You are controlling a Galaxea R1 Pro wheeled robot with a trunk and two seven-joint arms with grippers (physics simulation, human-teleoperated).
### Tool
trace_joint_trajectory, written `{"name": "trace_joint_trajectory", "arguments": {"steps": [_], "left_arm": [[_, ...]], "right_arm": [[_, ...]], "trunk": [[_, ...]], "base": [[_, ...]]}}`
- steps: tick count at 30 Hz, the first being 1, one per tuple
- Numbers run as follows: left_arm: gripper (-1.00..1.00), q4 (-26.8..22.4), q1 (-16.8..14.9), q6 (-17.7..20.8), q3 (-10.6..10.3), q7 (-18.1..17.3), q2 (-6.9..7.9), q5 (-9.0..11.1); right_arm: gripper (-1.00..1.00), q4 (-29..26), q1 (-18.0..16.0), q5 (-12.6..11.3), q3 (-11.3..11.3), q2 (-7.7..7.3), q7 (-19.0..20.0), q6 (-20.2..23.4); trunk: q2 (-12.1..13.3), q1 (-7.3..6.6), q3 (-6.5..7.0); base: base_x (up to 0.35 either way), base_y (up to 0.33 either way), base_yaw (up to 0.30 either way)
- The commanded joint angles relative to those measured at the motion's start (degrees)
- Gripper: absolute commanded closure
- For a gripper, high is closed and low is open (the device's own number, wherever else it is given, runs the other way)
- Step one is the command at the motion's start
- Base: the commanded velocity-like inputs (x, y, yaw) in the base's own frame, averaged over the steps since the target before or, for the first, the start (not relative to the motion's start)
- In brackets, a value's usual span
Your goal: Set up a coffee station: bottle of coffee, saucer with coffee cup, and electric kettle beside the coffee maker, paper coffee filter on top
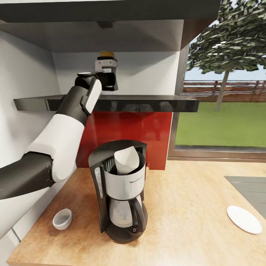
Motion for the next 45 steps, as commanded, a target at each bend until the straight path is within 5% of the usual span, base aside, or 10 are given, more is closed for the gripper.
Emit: {"name": "trace_joint_trajectory", "arguments": {"steps": [1, 21, 45], "left_arm": [[1.00, -0.5, 0.0, 0.7, -0.2, 0.5, 0.03, 0.6], [1.00, -4.2, 1.0, 2.8, -0.2, -1.4, 0.04, 0.5], [1.00, -6.2, 1.7, 2.7, -0.2, -1.2, 0.03, 0.6]], "right_arm": [[-1.00, -0.1, 0.0, 0.5, -0.4, 0.03, 0.4, 0.2], [-1.00, -0.1, 0.0, 0.5, -0.4, 0.00, 0.4, 0.2], [-1.00, -0.1, 0.0, 0.4, -0.4, 0.03, 0.4, 0.2]], "trunk": [[0.0, 0.02, -0.02], [0.0, 0.02, -0.02], [0.0, 0.02, -0.02]], "base": [[0.000, 0.000, 0.000], [-0.008, -0.004, -0.214], [-0.240, -0.169, -0.263]]}}
